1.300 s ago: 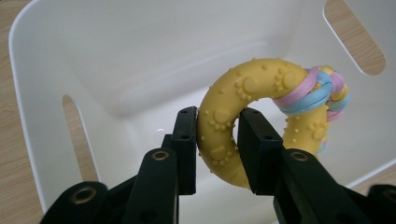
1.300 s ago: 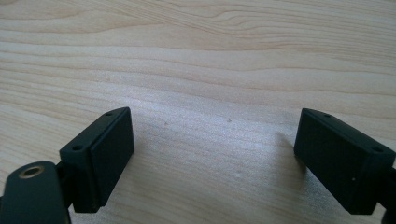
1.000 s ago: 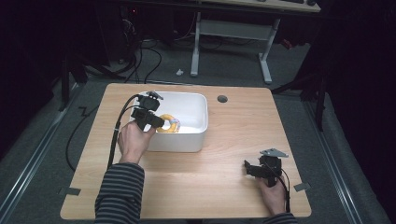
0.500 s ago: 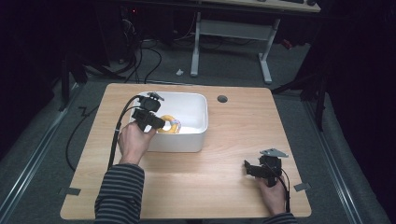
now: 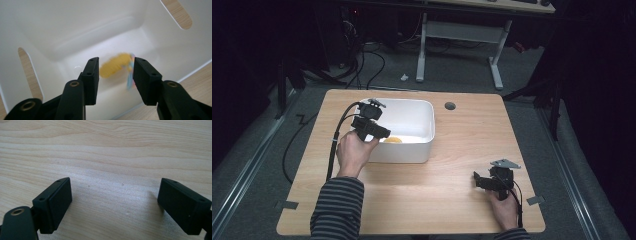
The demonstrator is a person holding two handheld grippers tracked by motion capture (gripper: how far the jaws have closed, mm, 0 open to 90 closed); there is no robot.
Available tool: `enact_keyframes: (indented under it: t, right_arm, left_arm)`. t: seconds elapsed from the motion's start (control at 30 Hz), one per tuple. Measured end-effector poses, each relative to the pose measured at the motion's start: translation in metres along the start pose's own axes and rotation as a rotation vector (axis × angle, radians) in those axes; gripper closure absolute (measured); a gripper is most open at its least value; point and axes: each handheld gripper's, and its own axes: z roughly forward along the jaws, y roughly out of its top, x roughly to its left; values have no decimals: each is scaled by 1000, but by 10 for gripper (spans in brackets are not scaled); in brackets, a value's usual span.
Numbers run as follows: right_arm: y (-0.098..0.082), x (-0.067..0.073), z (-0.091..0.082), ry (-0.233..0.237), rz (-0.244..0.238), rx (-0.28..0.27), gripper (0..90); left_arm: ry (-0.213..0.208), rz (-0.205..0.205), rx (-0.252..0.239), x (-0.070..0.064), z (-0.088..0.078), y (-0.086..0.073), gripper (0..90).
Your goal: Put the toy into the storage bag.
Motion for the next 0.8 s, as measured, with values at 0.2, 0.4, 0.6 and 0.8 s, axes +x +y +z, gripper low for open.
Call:
enact_keyframes:
  t: [0.2, 0.4, 0.6, 0.8]
  right_arm:
    - [0, 0, 0, 0, 0, 0, 121]
    - [0, 0, 0, 1, 1, 0, 121]
    - [0, 0, 0, 0, 0, 0, 121]
    - [0, 0, 0, 0, 2, 0, 121]
  left_arm:
    - [8, -5, -57, 1, -12, -3, 464]
    - [33, -11, -108, 3, -25, -8, 428]
    - [50, -27, -159, 9, -39, -20, 406]
    - [48, -69, -211, 18, -55, -37, 394]
